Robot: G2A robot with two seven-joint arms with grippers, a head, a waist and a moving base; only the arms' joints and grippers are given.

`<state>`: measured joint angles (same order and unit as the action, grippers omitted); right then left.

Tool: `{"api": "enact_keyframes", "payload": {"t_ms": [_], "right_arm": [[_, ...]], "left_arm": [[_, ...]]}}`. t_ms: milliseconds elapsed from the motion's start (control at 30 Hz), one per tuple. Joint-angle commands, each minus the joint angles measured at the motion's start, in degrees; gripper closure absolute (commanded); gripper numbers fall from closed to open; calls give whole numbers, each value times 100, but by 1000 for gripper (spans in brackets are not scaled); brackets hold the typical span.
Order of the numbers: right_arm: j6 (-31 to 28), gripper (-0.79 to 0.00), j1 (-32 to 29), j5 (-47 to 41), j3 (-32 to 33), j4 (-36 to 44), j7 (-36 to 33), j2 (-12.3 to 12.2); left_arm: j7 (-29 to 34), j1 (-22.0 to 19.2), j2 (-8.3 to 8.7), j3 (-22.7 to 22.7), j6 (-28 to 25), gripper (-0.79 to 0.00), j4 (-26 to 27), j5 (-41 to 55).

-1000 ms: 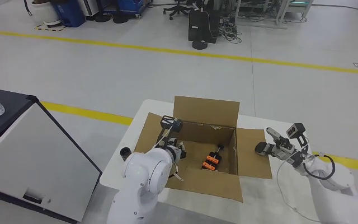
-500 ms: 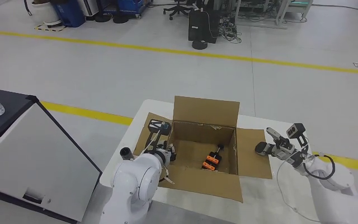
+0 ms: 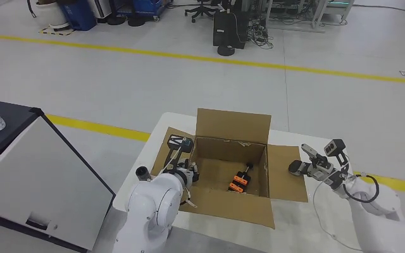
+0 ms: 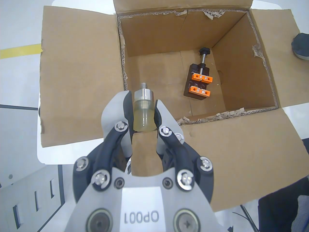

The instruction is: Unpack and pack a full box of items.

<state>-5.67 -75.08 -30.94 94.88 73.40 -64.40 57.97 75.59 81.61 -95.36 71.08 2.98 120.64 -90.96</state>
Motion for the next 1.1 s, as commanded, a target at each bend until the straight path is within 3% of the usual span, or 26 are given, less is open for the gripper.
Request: {"api": "enact_keyframes", "payload": {"t_ms": [0, 1067], "right_arm": [[0, -785, 0, 0, 0, 0, 0, 0], [0, -785, 0, 0, 0, 0, 0, 0]], "left_arm": [[0, 0, 0, 0, 0, 0, 0, 0], [-1880, 1454, 258, 1742, 419, 0, 1202, 1213]]}}
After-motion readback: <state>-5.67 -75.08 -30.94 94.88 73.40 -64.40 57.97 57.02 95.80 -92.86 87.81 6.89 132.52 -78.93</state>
